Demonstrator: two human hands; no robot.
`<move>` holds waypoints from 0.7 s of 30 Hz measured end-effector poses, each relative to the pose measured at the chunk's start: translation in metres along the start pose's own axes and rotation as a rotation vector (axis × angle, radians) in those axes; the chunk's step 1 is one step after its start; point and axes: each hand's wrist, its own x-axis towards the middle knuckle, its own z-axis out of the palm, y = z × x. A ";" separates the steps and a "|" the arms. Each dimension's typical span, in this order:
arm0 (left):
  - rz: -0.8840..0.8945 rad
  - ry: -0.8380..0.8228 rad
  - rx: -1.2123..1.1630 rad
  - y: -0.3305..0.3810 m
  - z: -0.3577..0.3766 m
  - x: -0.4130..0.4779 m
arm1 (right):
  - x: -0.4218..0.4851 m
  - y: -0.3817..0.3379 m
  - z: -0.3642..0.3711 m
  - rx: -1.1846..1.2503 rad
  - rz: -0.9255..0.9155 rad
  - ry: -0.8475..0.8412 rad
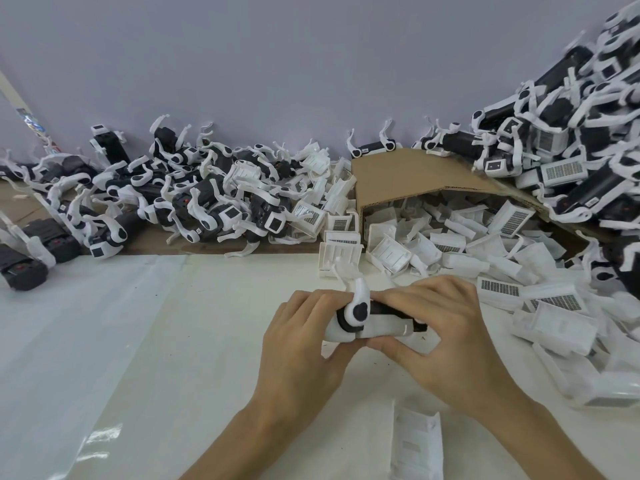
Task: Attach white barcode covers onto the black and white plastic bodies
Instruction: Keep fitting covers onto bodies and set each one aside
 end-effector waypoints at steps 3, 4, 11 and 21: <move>-0.096 -0.007 -0.089 -0.002 0.001 0.001 | -0.001 0.009 -0.005 0.016 0.037 -0.076; -0.091 -0.014 -0.084 -0.003 0.001 0.001 | -0.001 0.011 -0.005 0.018 0.039 -0.103; -0.055 0.031 -0.030 -0.004 0.000 0.002 | 0.002 0.011 0.000 0.011 0.012 -0.092; -0.051 -0.018 0.067 -0.003 0.000 0.003 | 0.000 0.014 0.003 -0.005 0.015 -0.065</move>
